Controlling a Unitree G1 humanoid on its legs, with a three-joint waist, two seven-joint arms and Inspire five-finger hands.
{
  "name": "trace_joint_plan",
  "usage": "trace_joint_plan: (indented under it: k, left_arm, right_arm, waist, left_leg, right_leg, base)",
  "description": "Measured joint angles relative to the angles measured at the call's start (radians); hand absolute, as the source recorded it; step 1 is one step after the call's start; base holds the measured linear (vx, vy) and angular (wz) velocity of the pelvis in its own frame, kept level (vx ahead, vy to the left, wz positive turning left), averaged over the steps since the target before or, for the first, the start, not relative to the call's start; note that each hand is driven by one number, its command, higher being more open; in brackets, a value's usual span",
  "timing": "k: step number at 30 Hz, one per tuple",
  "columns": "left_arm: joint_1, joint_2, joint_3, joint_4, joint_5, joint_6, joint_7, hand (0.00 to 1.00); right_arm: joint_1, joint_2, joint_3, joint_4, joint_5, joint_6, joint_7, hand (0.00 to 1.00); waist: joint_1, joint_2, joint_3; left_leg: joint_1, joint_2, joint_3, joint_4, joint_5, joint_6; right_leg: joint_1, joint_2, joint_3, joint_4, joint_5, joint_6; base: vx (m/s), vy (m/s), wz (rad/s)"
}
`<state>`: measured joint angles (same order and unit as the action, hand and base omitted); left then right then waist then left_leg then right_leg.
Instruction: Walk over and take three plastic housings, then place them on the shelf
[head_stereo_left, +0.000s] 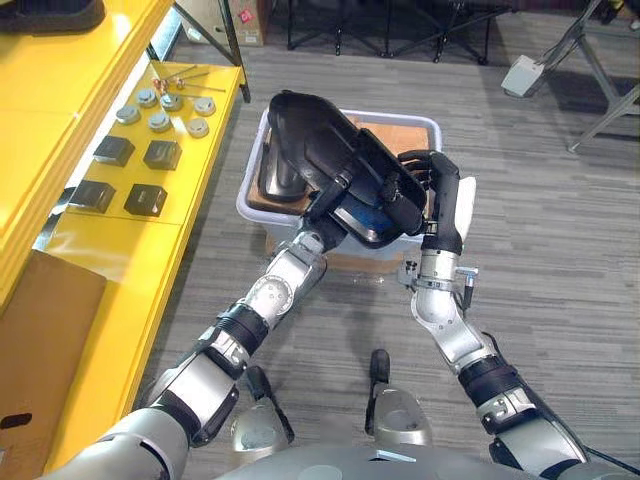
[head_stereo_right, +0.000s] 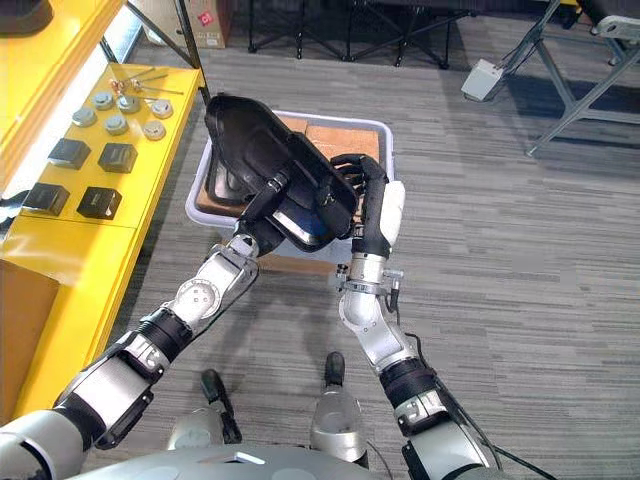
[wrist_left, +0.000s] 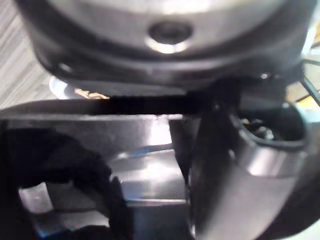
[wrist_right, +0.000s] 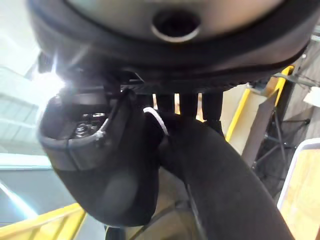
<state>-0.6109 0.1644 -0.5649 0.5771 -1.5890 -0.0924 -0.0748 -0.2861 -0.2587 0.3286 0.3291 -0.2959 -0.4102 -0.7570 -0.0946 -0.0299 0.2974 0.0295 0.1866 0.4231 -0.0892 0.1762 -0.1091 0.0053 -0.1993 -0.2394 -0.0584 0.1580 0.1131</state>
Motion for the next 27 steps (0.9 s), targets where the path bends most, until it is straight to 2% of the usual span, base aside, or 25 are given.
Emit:
trace_joint_plan:
  k: [2, 8, 9, 13, 16, 19, 22, 24, 27]
  left_arm:
    - [0.002, -0.001, -0.001, 0.0, 0.026, -0.026, 0.0, 0.0]
    - [0.073, -0.004, -0.009, -0.056, 0.092, -0.086, 0.004, 0.0]
    - [0.074, -0.004, -0.009, -0.057, 0.115, -0.089, 0.006, 0.0]
    - [0.077, -0.006, -0.003, -0.091, 0.226, -0.145, 0.056, 0.0]
    - [0.106, -0.008, 0.062, -0.186, 0.432, -0.21, 0.153, 0.0]
    - [0.16, -0.017, 0.145, -0.285, 0.662, -0.218, 0.286, 0.0]
    - [0.244, -0.031, 0.257, -0.377, 0.898, -0.217, 0.436, 0.0]
    - [0.279, -0.03, 0.366, -0.446, 1.053, -0.218, 0.547, 0.0]
    - [0.326, -0.024, 0.466, -0.534, 1.264, -0.226, 0.674, 0.0]
  right_arm:
    - [0.005, 0.002, 0.007, -0.007, 0.0, -0.019, -0.002, 0.0]
    - [0.063, 0.023, 0.014, -0.02, 0.008, -0.055, -0.011, 0.0]
    - [0.075, 0.023, 0.014, -0.02, 0.008, -0.061, -0.017, 1.0]
    - [0.109, 0.023, 0.017, -0.02, 0.007, -0.066, -0.027, 1.0]
    - [0.158, 0.039, 0.064, -0.022, 0.007, -0.079, -0.017, 1.0]
    - [0.185, 0.079, 0.067, -0.025, 0.01, -0.084, 0.0, 1.0]
    - [0.217, 0.098, 0.067, -0.026, 0.064, -0.071, 0.027, 1.0]
    - [0.268, 0.098, 0.052, -0.026, 0.13, -0.028, 0.033, 1.0]
    - [0.324, 0.097, 0.032, -0.025, 0.196, 0.011, 0.051, 1.0]
  waist:
    - [-0.001, -0.001, -0.002]
    - [-0.001, -0.003, -0.057]
    - [0.003, -0.004, -0.059]
    - [0.009, -0.005, -0.06]
    - [0.008, -0.006, -0.064]
    - [0.01, -0.008, -0.073]
    - [0.018, -0.008, -0.108]
    - [0.028, -0.003, -0.12]
    - [0.04, 0.015, -0.136]
  left_leg:
    - [0.015, 0.0, 0.002, 0.0, -0.006, 0.002]
    - [0.014, -0.003, 0.004, -0.001, -0.016, -0.005]
    - [0.014, -0.003, 0.002, -0.001, -0.016, -0.005]
    - [0.014, -0.005, -0.011, -0.001, -0.016, -0.005]
    - [0.014, -0.004, -0.019, -0.001, -0.016, -0.005]
    - [0.013, -0.005, -0.037, -0.001, -0.013, -0.001]
    - [0.011, -0.006, -0.051, 0.0, -0.009, 0.001]
    - [0.011, -0.008, -0.074, -0.001, -0.013, -0.003]
    - [0.003, -0.007, -0.09, -0.001, -0.015, -0.005]
  right_leg:
    - [0.013, -0.001, 0.0, -0.001, 0.0, 0.0]
    - [0.019, -0.003, -0.003, -0.016, -0.001, 0.001]
    - [0.021, -0.004, -0.006, -0.016, -0.001, 0.001]
    - [0.031, -0.007, -0.02, -0.016, -0.001, 0.003]
    - [0.036, -0.006, -0.029, -0.016, -0.003, 0.002]
    - [0.051, -0.008, -0.05, -0.017, -0.006, 0.004]
    - [0.058, -0.007, -0.075, -0.014, -0.01, 0.002]
    - [0.072, -0.008, -0.098, -0.009, -0.023, 0.005]
    - [0.072, -0.009, -0.114, 0.004, -0.04, -0.003]
  base:
    - [0.0, 0.0, 0.0]
    - [0.0, 0.0, 0.01]
    - [0.01, 0.0, 0.05]
    - [0.0, 0.001, 0.09]
    - [0.02, -0.002, 0.08]
    - [0.02, -0.002, 0.18]
    - [0.03, -0.001, 0.16]
    - [0.01, 0.005, 0.24]
    - [0.0, 0.004, 0.21]
